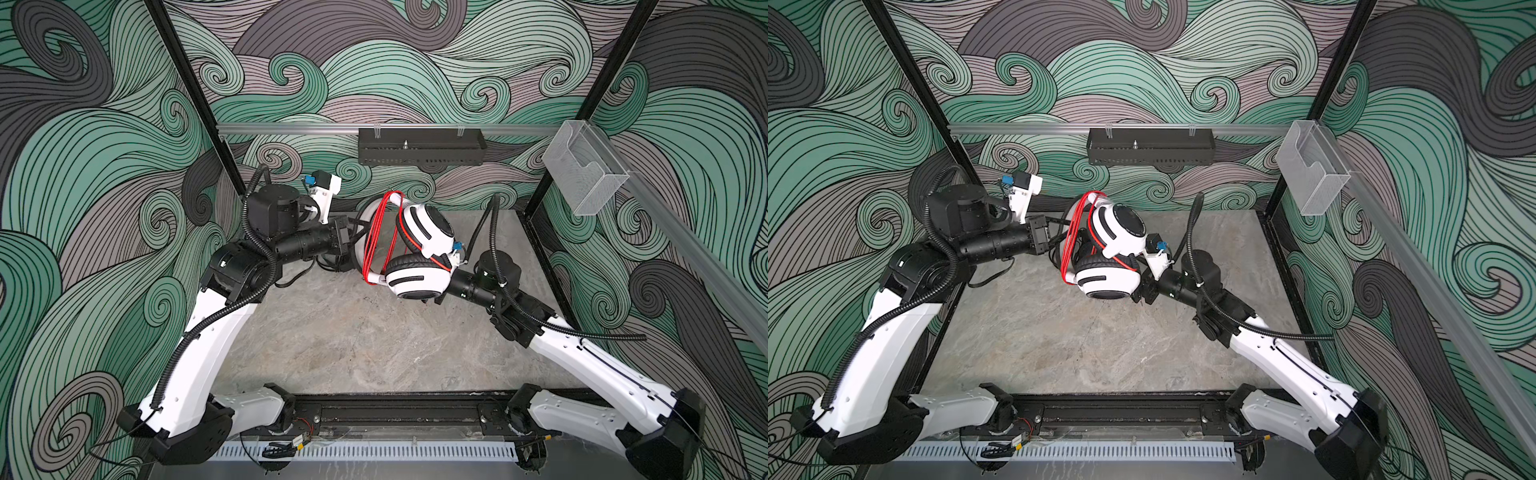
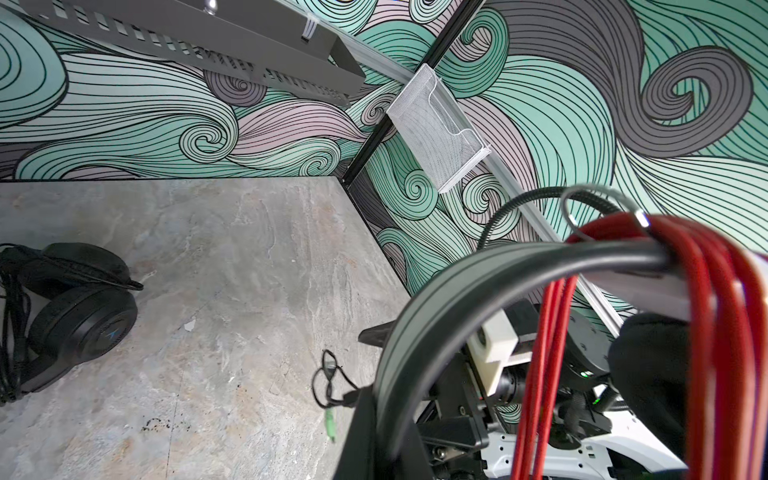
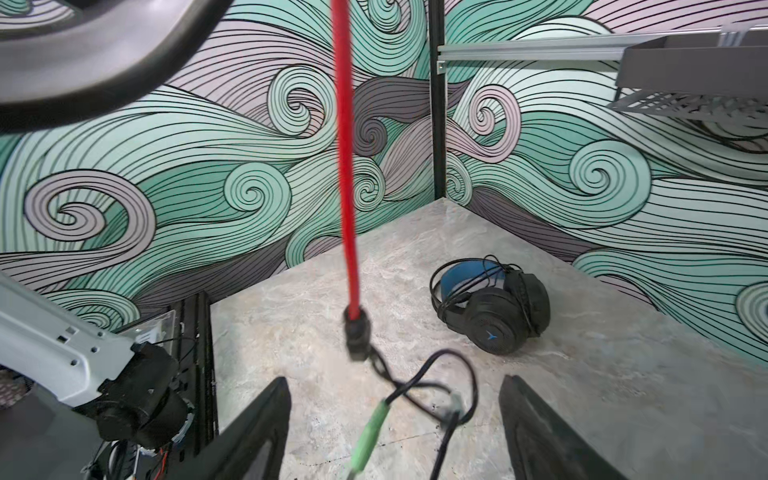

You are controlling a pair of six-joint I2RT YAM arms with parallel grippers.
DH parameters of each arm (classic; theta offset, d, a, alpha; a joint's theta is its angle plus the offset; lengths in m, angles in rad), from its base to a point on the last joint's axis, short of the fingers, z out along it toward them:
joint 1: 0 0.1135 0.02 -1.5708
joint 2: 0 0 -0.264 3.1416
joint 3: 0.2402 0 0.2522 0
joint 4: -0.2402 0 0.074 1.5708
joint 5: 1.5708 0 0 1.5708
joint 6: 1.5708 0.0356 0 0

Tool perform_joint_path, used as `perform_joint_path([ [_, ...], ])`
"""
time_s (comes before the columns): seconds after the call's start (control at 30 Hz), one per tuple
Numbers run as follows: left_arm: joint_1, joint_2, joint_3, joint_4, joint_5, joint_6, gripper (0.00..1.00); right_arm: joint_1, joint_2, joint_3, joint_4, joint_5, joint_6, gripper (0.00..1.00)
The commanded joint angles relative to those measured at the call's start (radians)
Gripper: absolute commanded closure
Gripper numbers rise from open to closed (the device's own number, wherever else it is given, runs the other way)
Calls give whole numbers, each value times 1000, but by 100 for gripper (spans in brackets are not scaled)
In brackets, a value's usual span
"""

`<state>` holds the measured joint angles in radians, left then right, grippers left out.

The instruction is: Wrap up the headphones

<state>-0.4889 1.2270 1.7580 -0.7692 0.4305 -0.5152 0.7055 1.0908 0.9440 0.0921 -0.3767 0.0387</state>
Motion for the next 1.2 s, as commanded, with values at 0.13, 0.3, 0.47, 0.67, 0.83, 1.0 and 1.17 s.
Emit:
perform_joint_path([
  [0.13, -14, -5, 11, 100, 25, -66, 100, -3, 40, 50, 104, -109, 17, 22],
  [0.3, -15, 0, 11, 105, 25, -74, 100, -1, 43, 78, 62, 51, -34, 22],
  [0.47, -16, 6, 15, 110, 34, -78, 100, 0, 62, 103, 48, 39, -37, 23],
  [0.67, -23, 11, 17, 120, 38, -88, 100, 5, 99, 110, 43, 12, -29, 31],
  [0.83, -22, 8, 27, 120, 26, -88, 100, 6, 110, 95, 18, -37, -39, 72],
  [1.0, -22, 18, 56, 112, 18, -79, 100, 9, 72, 18, 20, -41, -29, 80],
  [1.17, -22, 27, 60, 119, 28, -86, 100, 8, 76, -24, 39, -77, -17, 81],
])
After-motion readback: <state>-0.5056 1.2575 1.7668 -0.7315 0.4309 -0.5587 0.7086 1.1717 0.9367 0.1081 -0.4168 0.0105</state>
